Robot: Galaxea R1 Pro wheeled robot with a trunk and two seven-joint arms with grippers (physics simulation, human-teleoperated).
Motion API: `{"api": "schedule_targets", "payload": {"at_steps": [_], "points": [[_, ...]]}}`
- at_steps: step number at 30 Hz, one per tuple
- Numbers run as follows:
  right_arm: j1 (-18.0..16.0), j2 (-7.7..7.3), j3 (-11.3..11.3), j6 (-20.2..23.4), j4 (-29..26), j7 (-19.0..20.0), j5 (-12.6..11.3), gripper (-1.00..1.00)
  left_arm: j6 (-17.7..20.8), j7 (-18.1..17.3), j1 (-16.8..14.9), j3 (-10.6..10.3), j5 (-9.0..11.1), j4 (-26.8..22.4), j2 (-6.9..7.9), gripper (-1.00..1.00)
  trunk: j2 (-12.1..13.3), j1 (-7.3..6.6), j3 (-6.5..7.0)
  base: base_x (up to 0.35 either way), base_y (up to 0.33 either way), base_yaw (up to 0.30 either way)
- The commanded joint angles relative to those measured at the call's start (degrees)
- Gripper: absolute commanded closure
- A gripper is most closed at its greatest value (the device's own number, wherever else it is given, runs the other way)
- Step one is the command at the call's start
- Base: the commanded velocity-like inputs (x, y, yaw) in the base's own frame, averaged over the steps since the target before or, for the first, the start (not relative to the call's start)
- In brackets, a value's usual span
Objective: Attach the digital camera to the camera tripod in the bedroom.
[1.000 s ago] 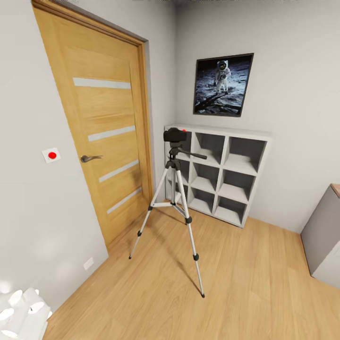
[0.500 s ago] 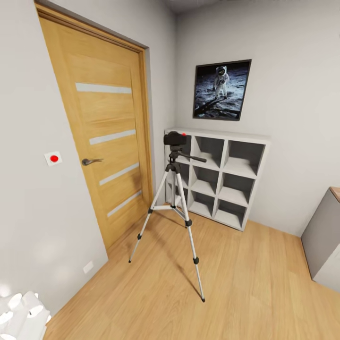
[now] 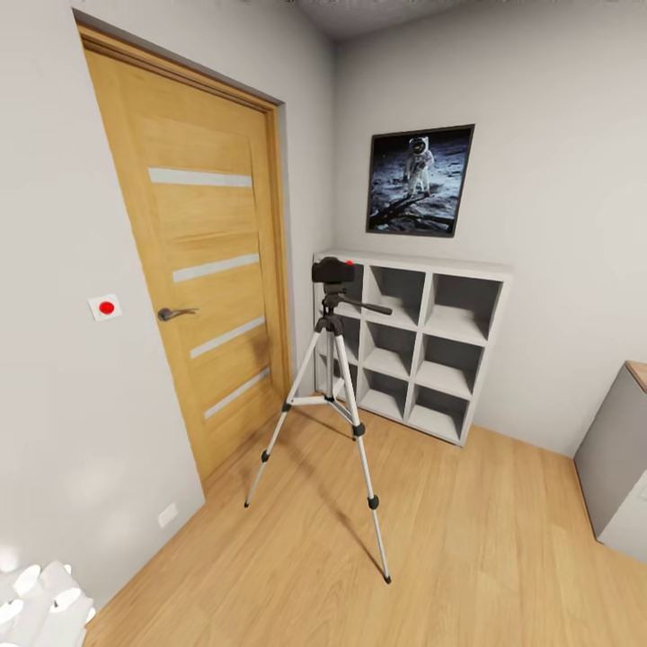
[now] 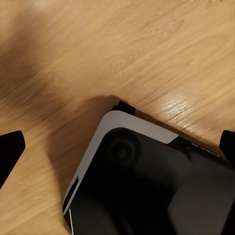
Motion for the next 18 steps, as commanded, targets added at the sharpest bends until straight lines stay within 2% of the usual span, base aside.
{"api": "schedule_targets", "payload": {"at_steps": [1,18], "points": [[-0.1,-0.02,-0.1,0.1,0.1,0.2,-0.1,-1.00,-0.1,0.3,0.0,-0.5,0.4,-0.1,0.02,-1.00,-0.1,0.04,-0.04,0.000,0.000,0.000],[-0.1,-0.03,-0.1,-0.2,0.1,-0.3,-0.1,-1.00,-0.1,0.3,0.0,-0.5,0.4,-0.1,0.02,-1.00,-0.1,0.04,1.49,0.000,0.000,0.000]]}}
